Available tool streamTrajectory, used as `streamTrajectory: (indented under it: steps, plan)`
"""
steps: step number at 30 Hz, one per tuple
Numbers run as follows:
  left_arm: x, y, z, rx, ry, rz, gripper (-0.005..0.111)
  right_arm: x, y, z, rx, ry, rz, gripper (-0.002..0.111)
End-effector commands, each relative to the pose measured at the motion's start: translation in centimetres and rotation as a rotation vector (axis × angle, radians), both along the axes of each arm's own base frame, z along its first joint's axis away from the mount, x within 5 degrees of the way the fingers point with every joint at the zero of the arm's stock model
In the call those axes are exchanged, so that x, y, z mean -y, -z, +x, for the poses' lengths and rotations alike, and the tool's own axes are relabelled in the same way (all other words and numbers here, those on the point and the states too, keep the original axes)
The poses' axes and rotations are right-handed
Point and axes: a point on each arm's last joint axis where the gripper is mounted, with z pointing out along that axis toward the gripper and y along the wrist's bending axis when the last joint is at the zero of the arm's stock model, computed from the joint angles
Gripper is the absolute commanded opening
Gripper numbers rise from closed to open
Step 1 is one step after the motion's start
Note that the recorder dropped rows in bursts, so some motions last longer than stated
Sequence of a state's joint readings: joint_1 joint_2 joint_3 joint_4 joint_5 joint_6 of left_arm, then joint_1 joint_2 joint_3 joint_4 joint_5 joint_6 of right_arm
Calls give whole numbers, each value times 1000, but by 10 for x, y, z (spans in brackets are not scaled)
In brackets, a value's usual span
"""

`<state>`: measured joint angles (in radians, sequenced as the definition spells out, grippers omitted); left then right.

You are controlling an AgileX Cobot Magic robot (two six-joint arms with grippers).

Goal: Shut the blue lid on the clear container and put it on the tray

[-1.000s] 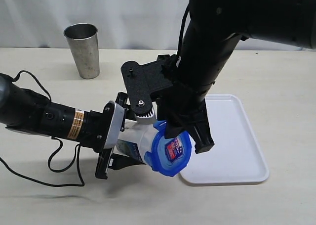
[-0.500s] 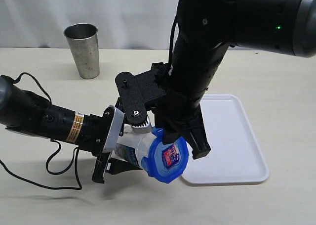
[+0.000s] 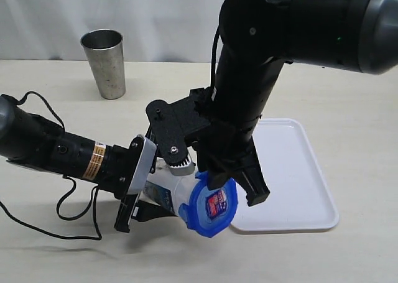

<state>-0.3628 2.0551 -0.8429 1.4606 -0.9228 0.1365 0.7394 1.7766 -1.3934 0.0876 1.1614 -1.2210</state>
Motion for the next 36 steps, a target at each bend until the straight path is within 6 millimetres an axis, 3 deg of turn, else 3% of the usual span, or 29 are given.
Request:
streamTrajectory:
  steps: [1, 7, 13, 17, 21, 27, 32, 36]
  plan:
    - [13, -34, -2, -54, 0, -278, 0, -8, 20, -1, -74, 15, 3, 13]
    - [13, -34, -2, -56, -1, -278, 0, -7, 12, 3, 0, 14, 12, 7]
    - [13, -34, -2, -70, -7, -278, 0, -6, -16, 5, 126, 103, 140, 8]
    - [12, -34, -1, -80, -15, -272, 0, -7, -32, 11, 211, 238, 262, 24]
    - [12, -34, -1, -104, -24, -270, 0, 1, -34, 17, 211, 306, 274, 39]
    - [13, -35, 2, -180, -93, -288, 0, 20, -44, 36, 243, 492, 351, 41]
    - [12, -36, 10, -302, -235, -324, 0, 29, -77, 33, 309, 644, 517, 41]
    - [12, -36, 10, -337, -251, -330, 0, 36, -107, 22, 310, 766, 670, 41]
